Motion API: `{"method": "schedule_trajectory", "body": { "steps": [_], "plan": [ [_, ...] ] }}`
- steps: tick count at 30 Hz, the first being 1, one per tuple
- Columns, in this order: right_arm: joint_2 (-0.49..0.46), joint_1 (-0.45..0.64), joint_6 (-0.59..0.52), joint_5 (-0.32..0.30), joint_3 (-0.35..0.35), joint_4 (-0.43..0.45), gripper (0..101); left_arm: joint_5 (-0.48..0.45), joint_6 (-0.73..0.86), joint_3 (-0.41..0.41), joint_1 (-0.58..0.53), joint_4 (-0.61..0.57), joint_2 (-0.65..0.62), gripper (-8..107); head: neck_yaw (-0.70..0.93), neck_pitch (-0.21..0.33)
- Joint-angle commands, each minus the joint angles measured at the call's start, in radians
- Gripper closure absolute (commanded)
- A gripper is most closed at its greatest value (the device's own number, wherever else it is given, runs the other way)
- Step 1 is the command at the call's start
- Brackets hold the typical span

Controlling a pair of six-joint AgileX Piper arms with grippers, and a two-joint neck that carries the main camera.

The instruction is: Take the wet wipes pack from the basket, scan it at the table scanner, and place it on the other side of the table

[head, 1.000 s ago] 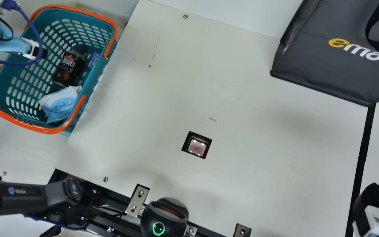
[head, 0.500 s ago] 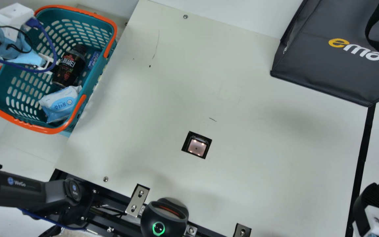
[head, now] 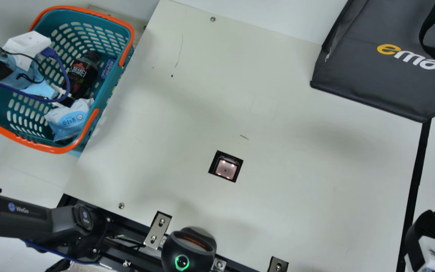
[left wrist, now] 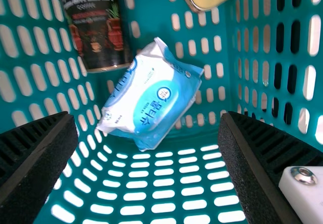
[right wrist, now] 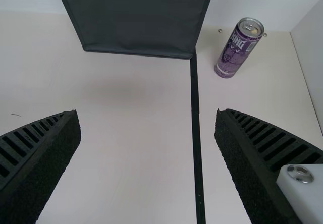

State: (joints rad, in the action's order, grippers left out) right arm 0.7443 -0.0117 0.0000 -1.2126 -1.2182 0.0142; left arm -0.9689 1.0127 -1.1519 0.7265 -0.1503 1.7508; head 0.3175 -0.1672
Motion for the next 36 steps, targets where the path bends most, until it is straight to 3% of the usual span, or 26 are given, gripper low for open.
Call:
{"method": "schedule_trajectory", "body": {
  "steps": [1,22,36],
  "plan": [
    [0.0,0.0,0.0,0.0,0.0,0.0,6,0.009,0.017,0.017,0.004,-0.003,-0.002,9,0.004,0.029],
    [0.0,0.0,0.0,0.0,0.0,0.0,6,0.157,0.239,0.145,0.031,-0.008,0.033,9,0.004,0.029],
    [0.0,0.0,0.0,0.0,0.0,0.0,6,0.267,0.333,0.171,0.032,0.016,0.127,9,0.004,0.029]
  ]
}}
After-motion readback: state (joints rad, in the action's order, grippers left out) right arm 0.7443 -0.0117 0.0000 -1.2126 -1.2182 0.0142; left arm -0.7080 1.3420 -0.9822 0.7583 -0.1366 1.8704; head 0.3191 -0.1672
